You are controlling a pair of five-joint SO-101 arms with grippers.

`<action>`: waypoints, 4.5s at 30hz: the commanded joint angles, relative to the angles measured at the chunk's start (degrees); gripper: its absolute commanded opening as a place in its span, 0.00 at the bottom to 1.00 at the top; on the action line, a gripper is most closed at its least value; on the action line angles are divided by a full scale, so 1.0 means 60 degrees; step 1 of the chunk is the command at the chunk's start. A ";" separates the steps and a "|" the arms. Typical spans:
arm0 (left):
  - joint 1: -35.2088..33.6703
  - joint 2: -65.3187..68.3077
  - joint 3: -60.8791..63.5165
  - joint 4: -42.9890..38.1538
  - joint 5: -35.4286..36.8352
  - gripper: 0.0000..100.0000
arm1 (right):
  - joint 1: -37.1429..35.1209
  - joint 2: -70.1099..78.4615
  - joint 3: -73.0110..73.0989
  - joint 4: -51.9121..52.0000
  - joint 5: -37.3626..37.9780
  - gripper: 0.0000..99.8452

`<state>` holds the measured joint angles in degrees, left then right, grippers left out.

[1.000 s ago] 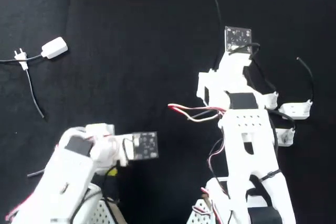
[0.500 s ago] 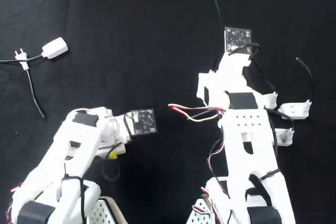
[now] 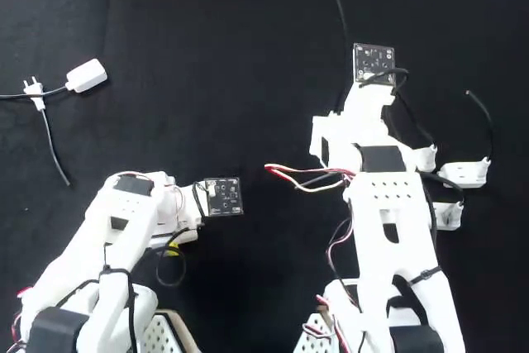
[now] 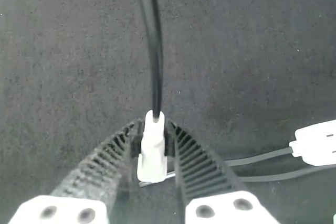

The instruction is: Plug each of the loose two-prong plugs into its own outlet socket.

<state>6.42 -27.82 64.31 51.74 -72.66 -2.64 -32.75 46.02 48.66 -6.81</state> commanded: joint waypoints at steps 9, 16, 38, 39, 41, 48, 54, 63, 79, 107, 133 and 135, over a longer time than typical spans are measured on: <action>0.1048 0.0088 -0.0388 0.0029 0.2051 0.03 | 0.0015 -0.0022 -0.0520 0.0073 -0.0044 0.01; 0.1355 0.0073 -0.1458 0.0718 0.2242 0.03 | 0.0029 -0.0022 -0.0520 0.0073 -0.0044 0.01; 0.1297 0.1963 -0.2249 -0.2330 0.2505 0.03 | -0.0059 -0.0022 -0.0432 0.0044 -0.0029 0.01; 0.1282 0.2300 -0.2396 -0.2300 0.2505 0.03 | -0.0059 -0.0022 -0.0403 0.0029 -0.0029 0.01; 0.1282 0.2857 -0.2718 -0.1949 0.2505 0.03 | -0.0059 -0.0022 -0.0388 0.0029 -0.0029 0.01; 0.1355 0.3223 -0.4212 0.0029 0.3033 0.17 | -0.0322 0.0007 -0.0388 0.0044 -0.0029 0.01; 0.1179 0.3194 -0.4725 0.0029 0.4015 0.28 | -0.0308 -0.0007 -0.0388 0.0073 -0.0029 0.01; 0.0960 -0.0396 -0.3641 0.0381 0.5275 0.28 | -0.0659 -0.0007 -0.0388 0.0088 -0.0029 0.01; -0.1839 -1.2850 0.1956 0.3487 0.6022 0.28 | -0.2623 -0.0022 -0.0462 0.0088 -0.0029 0.01; -0.0740 -1.2791 0.2615 0.2740 0.9832 0.27 | -0.6623 -0.6923 0.5971 -0.6945 -0.0850 0.01; -0.0125 -1.2791 0.2571 0.1963 1.0227 0.24 | -0.7853 -0.7040 0.6117 -0.5245 -0.3209 0.01; -0.0520 -1.2791 0.2542 0.1846 1.0476 0.24 | -0.7839 -0.7040 0.5810 -0.4571 -0.3209 0.01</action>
<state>6.51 -104.22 83.12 65.01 -11.56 -49.05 -73.54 84.35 16.75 -26.15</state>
